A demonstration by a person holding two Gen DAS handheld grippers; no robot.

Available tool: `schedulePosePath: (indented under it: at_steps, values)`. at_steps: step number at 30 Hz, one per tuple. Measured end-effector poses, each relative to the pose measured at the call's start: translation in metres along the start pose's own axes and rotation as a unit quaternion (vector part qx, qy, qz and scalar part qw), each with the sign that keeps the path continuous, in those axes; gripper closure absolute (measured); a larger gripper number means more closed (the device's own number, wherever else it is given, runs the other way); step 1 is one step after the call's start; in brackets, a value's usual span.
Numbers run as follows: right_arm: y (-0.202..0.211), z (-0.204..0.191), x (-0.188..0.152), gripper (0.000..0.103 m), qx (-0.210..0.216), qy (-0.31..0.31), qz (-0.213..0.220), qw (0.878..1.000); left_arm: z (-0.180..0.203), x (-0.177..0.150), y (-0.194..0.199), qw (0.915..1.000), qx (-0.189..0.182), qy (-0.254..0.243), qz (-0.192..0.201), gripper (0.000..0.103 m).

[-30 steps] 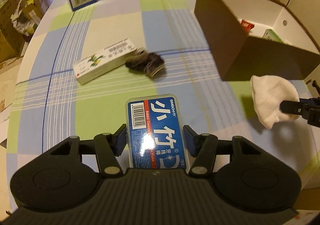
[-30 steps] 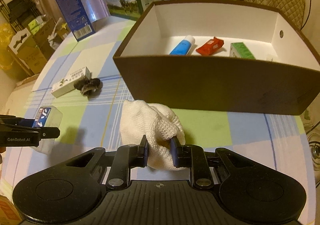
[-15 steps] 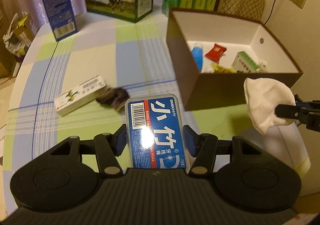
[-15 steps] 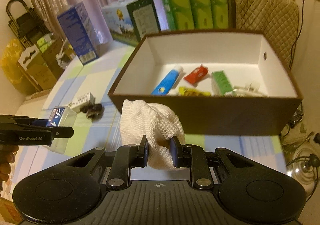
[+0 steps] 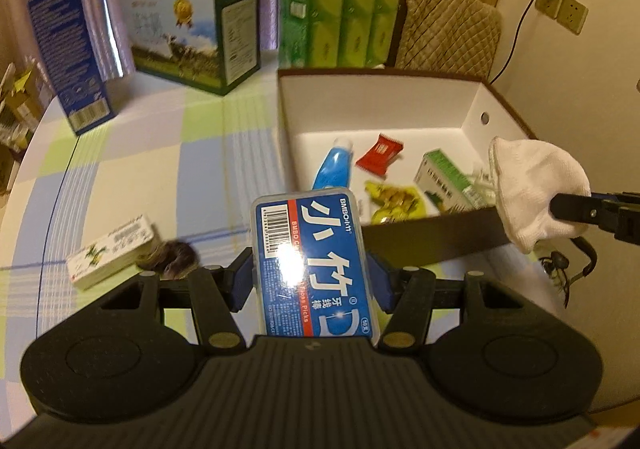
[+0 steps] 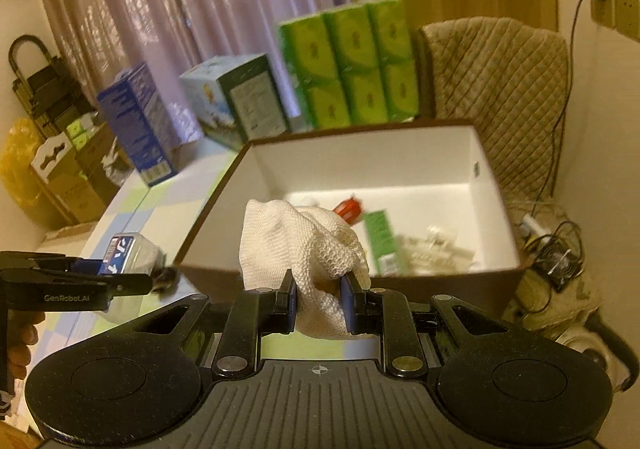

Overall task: Organize objects
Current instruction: 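Carry the cloth and blue box with both tools over the brown box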

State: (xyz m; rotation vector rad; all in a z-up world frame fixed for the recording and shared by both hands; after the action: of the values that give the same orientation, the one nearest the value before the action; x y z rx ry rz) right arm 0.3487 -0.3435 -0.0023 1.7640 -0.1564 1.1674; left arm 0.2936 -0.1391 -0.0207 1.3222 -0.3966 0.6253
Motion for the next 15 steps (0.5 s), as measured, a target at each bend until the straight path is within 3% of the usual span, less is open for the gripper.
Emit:
schedulePosePath:
  at_steps: [15]
  values:
    - [-0.012, 0.073, 0.022, 0.084, -0.041, -0.017, 0.018, 0.999, 0.045, 0.041, -0.031, 0.9995, 0.007, -0.019, 0.024, 0.049]
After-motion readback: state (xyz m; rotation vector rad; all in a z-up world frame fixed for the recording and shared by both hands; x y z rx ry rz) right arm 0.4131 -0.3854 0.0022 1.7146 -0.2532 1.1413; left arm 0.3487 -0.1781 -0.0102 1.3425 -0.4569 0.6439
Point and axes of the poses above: each gripper's, at about its wrist camera, not at the fingertips, and y roughly against the way its jaws point, z to its right, x to its top, the point moved 5 cm from there along -y, roughly the way its jaws point, and after that the axes turned 14 degrees about y, right-handed, at the moved point
